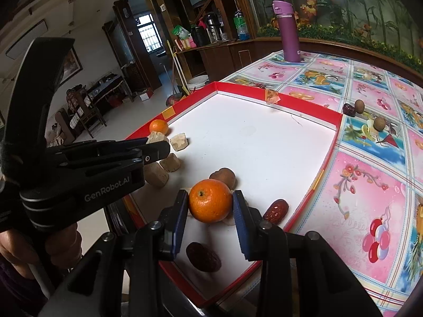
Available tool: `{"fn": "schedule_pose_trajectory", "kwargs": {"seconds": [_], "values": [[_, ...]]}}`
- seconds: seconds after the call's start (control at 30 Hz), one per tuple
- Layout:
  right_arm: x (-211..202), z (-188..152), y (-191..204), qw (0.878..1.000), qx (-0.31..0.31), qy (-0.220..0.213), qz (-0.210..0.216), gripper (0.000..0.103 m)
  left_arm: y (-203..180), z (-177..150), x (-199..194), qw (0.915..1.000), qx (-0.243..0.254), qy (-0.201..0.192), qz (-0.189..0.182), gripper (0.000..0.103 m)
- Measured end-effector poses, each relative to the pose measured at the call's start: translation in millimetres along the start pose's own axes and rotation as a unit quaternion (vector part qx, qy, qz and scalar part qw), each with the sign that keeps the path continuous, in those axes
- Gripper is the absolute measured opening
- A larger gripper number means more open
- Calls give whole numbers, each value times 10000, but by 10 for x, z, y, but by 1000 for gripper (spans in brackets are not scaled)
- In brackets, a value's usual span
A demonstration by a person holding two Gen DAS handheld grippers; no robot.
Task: Organize fruits
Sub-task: 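Carry the orange and beige cube to the white tray and release them, then move both open grippers back toward the fruit cluster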
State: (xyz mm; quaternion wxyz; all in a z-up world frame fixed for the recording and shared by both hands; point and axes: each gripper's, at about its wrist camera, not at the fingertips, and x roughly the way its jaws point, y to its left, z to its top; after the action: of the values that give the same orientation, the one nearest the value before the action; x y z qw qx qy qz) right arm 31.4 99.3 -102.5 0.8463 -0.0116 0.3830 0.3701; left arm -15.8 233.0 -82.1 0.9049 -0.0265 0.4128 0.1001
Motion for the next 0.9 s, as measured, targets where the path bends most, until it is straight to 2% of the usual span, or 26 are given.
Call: {"fn": "schedule_pose_trajectory", "kwargs": {"seconds": [0.1, 0.13, 0.17, 0.23, 0.3, 0.4, 0.57, 0.7, 0.9], "values": [[-48, 17, -28, 9999, 41, -61, 85, 35, 18, 19, 14, 10000, -66, 40, -4, 28], [-74, 25, -36, 9999, 42, -105, 115, 40, 27, 22, 14, 10000, -84, 44, -1, 30], [-98, 33, -42, 9998, 38, -152, 119, 43, 40, 27, 16, 9999, -109, 59, -1, 33], [-164, 55, -74, 9995, 40, -280, 114, 44, 65, 35, 5, 9999, -164, 43, -5, 46], [-251, 76, -139, 9992, 54, -388, 51, 44, 91, 55, -25, 9998, -187, -4, 8, 53], [-421, 130, -405, 9977, 278, -566, -234, 44, 73, 164, -108, 9997, -55, -211, 72, 53], [-615, 247, -1088, 9887, 862, -737, -985, 44, -186, 470, -240, 9971, 343, -580, -352, 54], [-473, 448, -1530, 9815, 1021, -503, -1542, 44, -489, 709, -179, 9943, 553, -611, -678, 56], [-187, 651, -1909, 9764, 1108, -330, -1824, 43, -692, 832, -165, 9927, 611, -552, -876, 56]]}}
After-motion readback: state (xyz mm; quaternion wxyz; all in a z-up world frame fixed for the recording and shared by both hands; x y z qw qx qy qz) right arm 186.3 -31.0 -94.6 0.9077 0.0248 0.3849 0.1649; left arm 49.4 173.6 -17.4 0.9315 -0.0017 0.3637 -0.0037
